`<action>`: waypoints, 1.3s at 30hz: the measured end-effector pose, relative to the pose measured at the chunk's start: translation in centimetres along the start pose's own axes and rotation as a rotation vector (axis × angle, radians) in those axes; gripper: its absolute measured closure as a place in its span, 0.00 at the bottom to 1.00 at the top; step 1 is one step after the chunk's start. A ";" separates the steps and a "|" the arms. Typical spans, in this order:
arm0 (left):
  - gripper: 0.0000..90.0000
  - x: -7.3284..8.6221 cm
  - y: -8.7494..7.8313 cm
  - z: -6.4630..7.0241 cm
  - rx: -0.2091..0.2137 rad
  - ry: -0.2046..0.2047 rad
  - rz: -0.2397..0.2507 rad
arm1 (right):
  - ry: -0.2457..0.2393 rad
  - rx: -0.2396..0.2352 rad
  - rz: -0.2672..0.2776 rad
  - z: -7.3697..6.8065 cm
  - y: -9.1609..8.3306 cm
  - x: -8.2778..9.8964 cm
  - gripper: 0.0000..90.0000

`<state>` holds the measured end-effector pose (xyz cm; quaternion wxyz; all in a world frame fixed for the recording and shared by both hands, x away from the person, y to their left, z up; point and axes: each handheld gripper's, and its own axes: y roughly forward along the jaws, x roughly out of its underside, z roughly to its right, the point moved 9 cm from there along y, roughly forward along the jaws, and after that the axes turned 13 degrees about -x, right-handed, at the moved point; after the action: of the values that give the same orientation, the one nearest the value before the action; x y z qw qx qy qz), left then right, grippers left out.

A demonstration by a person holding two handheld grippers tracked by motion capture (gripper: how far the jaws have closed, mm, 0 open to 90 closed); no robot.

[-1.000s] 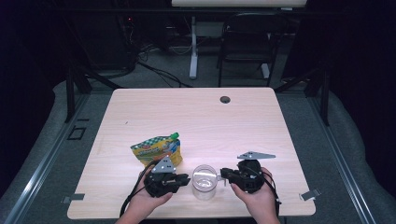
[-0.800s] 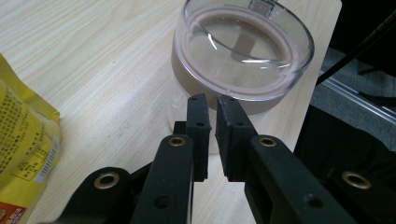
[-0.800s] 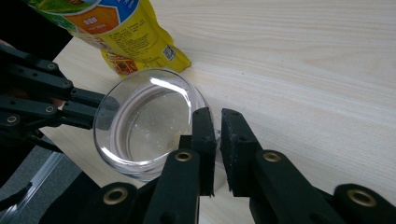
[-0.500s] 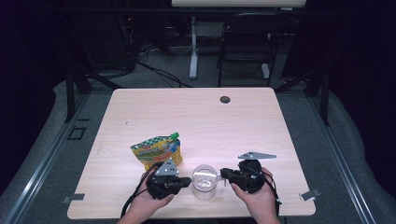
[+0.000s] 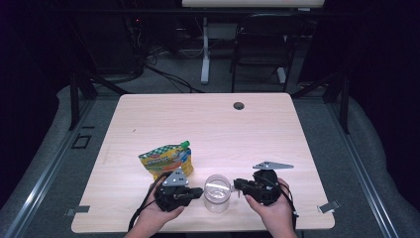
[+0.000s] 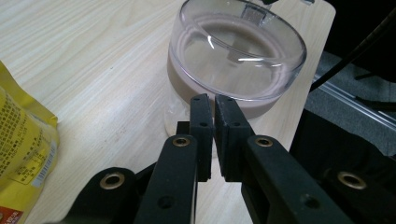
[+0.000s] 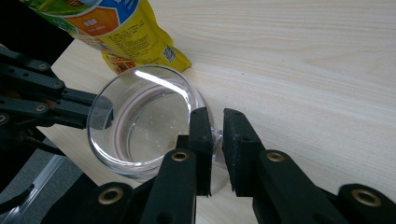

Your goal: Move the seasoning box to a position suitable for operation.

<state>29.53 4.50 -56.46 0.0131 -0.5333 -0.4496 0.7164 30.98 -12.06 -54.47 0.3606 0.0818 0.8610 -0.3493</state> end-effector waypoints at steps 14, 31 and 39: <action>0.95 0.1 0.2 0.0 0.000 0.008 -0.005 | 0.013 -0.017 0.012 0.1 -0.1 0.0 0.92; 0.95 0.6 0.6 0.0 -0.006 0.031 -0.030 | 0.012 -0.018 0.012 0.2 -0.3 0.0 0.95; 0.96 0.4 0.4 0.2 0.003 0.027 -0.023 | 0.032 -0.033 0.019 0.2 -0.3 0.0 0.96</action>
<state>29.39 4.35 -57.03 0.0284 -0.5377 -0.4543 0.7097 30.94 -12.40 -54.45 0.3516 0.0895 0.8715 -0.3301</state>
